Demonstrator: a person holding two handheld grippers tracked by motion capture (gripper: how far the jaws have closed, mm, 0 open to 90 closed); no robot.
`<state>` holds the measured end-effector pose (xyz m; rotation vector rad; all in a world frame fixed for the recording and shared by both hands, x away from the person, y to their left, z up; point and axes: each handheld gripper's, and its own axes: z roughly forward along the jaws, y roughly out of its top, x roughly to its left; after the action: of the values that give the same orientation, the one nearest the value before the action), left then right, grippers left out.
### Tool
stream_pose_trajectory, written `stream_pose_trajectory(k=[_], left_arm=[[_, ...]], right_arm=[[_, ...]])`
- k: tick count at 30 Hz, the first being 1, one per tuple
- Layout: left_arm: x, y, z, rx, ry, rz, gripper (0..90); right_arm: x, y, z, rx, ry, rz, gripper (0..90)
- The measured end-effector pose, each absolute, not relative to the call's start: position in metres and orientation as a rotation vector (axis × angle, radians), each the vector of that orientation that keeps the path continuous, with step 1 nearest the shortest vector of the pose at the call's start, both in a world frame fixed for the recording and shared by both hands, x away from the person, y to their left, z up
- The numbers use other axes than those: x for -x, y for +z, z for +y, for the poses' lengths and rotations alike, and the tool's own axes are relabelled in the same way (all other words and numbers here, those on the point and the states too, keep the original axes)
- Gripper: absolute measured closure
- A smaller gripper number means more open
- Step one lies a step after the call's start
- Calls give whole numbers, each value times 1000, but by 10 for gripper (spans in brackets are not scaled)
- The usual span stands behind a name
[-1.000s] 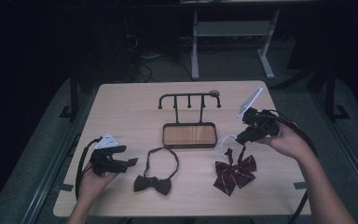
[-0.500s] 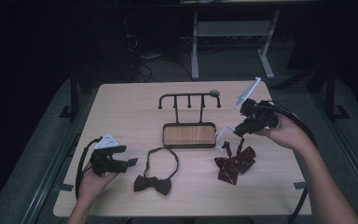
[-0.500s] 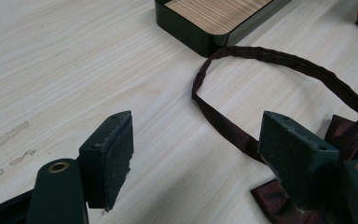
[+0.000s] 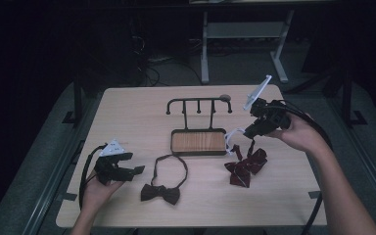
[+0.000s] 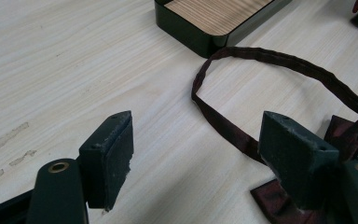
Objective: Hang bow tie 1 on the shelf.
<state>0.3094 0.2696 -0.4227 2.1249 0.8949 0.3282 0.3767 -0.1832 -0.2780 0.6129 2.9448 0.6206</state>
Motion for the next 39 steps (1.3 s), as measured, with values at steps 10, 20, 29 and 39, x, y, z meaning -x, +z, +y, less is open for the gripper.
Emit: stream_pose_trajectory(k=[10,20,29,39], left_arm=[[-309,-422,270,-2125,327,894,264],[-309,-422,270,-2122,321,900,264],[-309,-422,270,-2125,325,894,264],[-309,-422,270,-2124,324,893,264]], right_arm=[[-380,-271,-178,-603,616,2938,832],[-384,-261,-173,-590,615,2931,832],[-390,-249,-168,-589,626,2921,834],[-406,-241,-165,-623,624,2891,835]])
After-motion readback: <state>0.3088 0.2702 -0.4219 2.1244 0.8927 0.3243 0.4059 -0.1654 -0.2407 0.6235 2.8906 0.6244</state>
